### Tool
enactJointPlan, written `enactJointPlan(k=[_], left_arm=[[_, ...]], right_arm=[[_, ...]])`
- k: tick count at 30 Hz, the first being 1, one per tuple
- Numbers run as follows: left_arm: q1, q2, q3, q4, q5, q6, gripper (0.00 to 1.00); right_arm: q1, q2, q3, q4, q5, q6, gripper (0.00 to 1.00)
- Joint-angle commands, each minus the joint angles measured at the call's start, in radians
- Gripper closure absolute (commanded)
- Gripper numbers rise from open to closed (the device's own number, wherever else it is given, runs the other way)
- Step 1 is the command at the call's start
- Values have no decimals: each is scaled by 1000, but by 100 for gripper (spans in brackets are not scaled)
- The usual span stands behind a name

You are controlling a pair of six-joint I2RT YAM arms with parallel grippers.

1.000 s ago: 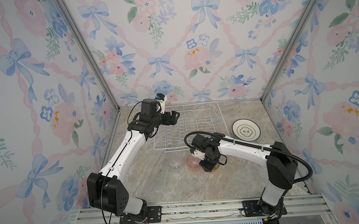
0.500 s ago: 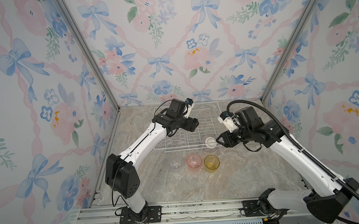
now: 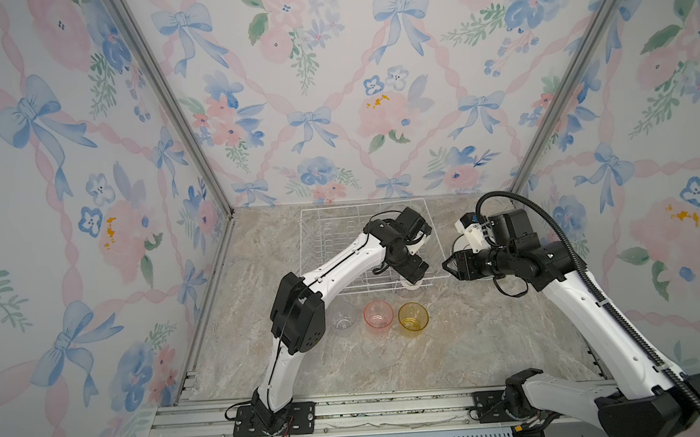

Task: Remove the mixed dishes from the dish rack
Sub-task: 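Open and raise the right gripper while the left gripper reaches over the striped bowl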

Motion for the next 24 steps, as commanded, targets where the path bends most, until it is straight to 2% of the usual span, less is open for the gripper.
enactJointPlan(k=[1,5,7,12,20,24], left_arm=[[-15,27,31,-73,-13,-7,4],[-25,58,39,-71,-19,-48,7],[-26,78,55,-70,-21,-67,12],[-31,130,118,-68,-31,-79,19],[-29,188,173,-69,-82,-85,21],[-22,173,186,-67,-3,-86,24]], right_arm=[[-31,-36,-24,24,-21,10,47],[-85,-68,-44,46,-40,15,47],[-110,-82,-59,62,-60,20,47],[-127,-89,-82,71,-81,16,46],[-152,-101,-108,74,-90,9,46],[-163,-106,-115,75,-96,5,46]])
